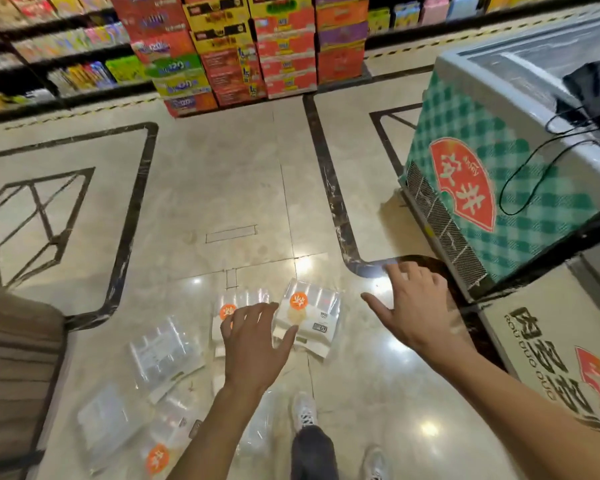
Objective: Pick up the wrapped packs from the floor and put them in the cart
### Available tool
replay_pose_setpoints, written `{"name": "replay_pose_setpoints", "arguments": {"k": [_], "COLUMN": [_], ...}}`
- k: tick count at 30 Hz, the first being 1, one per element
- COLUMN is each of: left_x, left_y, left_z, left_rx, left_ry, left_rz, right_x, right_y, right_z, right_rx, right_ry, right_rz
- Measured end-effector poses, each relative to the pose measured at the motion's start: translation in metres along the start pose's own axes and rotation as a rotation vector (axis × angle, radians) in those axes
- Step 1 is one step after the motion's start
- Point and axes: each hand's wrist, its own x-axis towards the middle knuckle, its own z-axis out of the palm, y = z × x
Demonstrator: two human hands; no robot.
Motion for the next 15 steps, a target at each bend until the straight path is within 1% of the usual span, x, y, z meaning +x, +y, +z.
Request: {"name": "replay_pose_setpoints", "arguments": {"k": [4,9,12,15], "left_x": [0.059,0.142,0.182,0.210], "left_y": [-0.041,-0.091,-0.121,-0.150], "left_z": [0.061,0.140,0.210,0.298], "left_rx": [0.058,0.009,-0.018,-0.028], "left_ry": [-0.158,-0.229,-0.263,-0.285], "left_rz": [-0.058,-0.065,-0.060,-0.019], "right_x": [0.040,0.095,0.136,0.173], "right_y": [-0.009,-0.005,-0.009,-0.016], "right_z": [0.059,0.141,0.214,0.311], "right_rx": [0.078,0.122,0.165,0.225], "right_ry": [-0.109,-0.092,-0.153,-0.190], "right_rz": [0.082,0.120,0.173,0.201]}}
